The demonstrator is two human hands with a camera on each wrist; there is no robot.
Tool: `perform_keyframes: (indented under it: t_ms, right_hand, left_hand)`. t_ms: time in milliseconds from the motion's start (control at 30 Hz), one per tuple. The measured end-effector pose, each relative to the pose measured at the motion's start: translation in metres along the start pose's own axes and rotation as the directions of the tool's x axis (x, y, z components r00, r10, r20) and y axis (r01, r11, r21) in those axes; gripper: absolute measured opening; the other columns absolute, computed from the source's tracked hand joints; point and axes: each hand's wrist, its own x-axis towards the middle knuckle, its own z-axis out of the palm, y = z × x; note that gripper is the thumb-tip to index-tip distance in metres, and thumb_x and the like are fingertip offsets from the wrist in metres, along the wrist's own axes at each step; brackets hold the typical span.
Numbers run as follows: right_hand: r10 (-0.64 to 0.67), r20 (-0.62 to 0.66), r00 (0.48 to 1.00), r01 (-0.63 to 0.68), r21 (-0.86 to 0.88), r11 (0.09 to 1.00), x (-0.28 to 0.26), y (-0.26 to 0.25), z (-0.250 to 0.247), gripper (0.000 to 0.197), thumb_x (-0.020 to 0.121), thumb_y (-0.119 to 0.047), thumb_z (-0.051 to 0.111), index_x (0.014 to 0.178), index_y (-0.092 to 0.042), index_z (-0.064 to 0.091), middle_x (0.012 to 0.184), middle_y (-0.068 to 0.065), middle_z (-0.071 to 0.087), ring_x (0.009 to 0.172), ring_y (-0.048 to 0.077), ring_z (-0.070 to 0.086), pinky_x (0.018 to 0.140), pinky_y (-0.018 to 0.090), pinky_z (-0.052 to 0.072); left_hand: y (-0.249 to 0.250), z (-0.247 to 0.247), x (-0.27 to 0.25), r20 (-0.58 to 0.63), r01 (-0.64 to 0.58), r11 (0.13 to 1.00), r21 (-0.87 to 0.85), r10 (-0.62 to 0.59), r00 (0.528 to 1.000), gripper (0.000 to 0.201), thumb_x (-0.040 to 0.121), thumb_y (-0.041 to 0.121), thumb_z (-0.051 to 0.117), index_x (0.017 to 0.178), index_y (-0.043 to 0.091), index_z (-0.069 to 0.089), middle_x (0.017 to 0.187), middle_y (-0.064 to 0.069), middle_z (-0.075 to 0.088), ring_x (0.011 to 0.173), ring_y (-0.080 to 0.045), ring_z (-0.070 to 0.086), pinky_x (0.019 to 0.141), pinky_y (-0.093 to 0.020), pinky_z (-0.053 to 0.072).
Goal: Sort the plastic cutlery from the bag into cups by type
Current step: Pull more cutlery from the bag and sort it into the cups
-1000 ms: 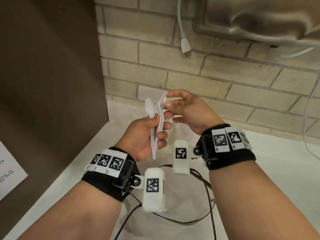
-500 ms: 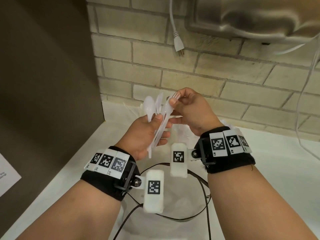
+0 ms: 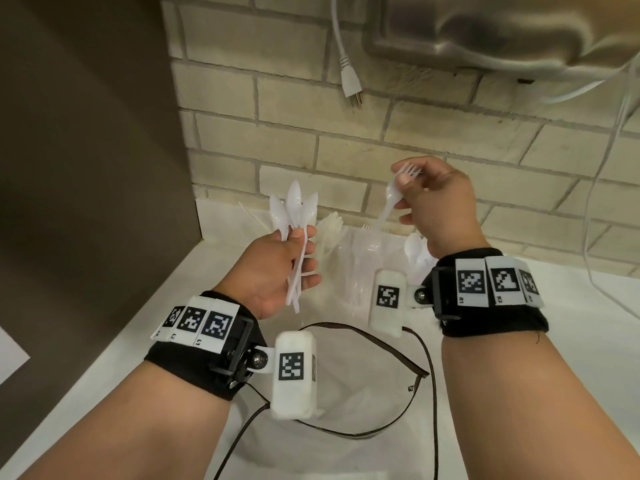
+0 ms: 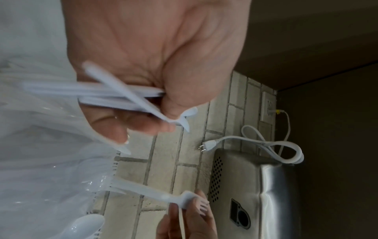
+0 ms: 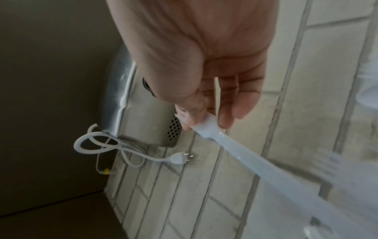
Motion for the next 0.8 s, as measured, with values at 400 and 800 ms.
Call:
perform_keyframes:
  t_ms: [400, 800]
  right_hand:
    - [0.285, 0.140, 0.948, -0.041, -0.836, 0.547, -0.001, 0.080, 0.011, 0.035, 0.099, -0.023, 0.033, 0.120, -0.017, 0.060, 0.123, 0.013, 0.059, 0.115, 0.034, 0.053, 0.096, 0.035, 0.039]
    - [0.052, 0.263, 0.963, -0.019, -0.128, 0.992, -0.026, -0.022, 0.019, 0.035, 0.098, -0.042, 0.044, 0.116, -0.017, 0.061, 0.104, 0.008, 0.067, 0.070, 0.016, 0.060, 0.057, 0.022, 0.049]
  left_hand:
    - [-0.005, 0.006, 0.001, 0.225, 0.039, 0.999, -0.017, -0.034, 0.974, 0.036, 0.097, 0.025, 0.049, 0.123, 0.003, 0.058, 0.068, 0.003, 0.047, 0.051, -0.009, 0.041, 0.058, -0.028, 0.040]
    - [-0.006, 0.010, -0.005, 0.462, 0.035, 0.999, 0.016, -0.038, 0.886, 0.041, 0.092, 0.034, 0.042, 0.113, 0.006, 0.062, 0.071, 0.000, 0.053, 0.066, -0.017, 0.058, 0.070, -0.031, 0.054]
